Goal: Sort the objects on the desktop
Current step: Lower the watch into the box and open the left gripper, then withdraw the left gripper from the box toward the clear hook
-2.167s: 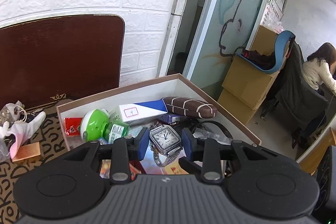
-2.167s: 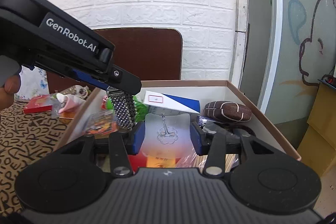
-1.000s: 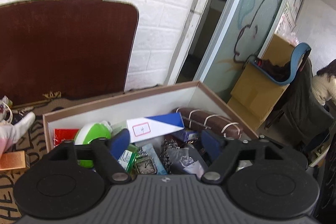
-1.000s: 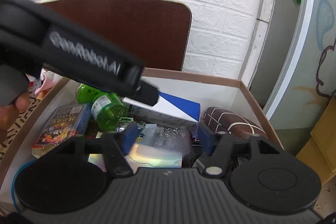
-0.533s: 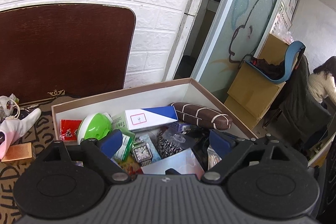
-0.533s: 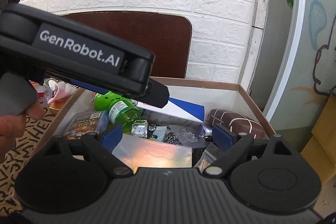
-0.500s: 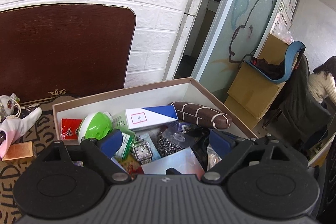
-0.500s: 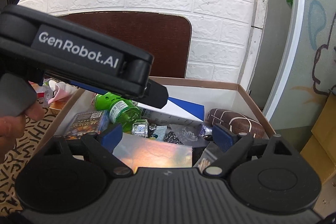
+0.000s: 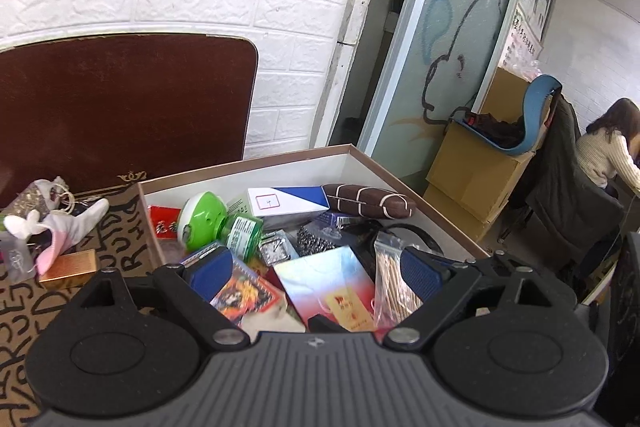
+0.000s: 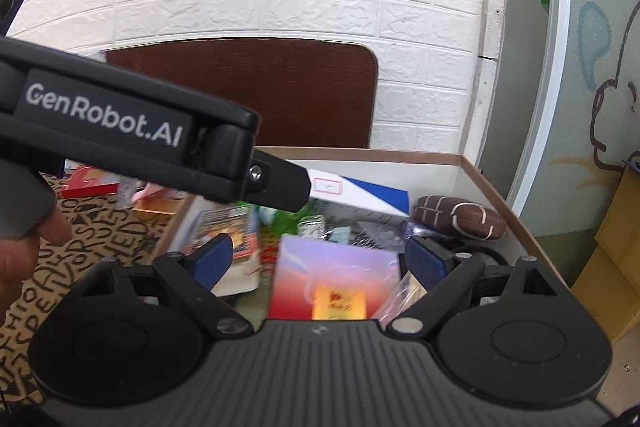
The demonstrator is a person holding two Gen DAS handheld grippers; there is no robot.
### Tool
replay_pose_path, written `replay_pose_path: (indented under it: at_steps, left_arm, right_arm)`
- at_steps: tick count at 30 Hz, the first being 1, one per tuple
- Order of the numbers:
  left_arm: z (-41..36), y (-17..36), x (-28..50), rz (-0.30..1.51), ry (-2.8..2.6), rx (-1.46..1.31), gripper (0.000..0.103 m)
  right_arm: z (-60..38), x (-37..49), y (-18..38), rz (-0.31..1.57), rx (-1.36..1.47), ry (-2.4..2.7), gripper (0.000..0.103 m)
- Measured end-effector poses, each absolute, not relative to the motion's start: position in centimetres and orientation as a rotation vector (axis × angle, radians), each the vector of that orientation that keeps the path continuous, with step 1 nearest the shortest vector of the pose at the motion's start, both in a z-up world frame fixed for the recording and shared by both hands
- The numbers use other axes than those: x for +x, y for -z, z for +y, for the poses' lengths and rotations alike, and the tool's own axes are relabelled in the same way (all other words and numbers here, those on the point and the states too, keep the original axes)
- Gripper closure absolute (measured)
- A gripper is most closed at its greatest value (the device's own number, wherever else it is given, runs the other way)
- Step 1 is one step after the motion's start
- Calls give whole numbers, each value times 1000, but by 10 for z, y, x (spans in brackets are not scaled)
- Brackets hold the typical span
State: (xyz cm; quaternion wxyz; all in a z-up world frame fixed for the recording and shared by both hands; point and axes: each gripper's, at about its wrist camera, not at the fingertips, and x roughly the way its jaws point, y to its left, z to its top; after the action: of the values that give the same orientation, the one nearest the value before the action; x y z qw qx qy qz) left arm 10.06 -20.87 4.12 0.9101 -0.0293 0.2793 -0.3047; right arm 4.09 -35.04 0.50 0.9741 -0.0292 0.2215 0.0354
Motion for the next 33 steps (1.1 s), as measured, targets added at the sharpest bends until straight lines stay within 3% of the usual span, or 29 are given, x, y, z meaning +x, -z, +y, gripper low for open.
replay_pose_path:
  at_steps: [33]
  left_arm:
    - [-57,-15,44,595,369,-150,3]
  right_arm:
    - [-211,16,-10,429,-143,-329,8]
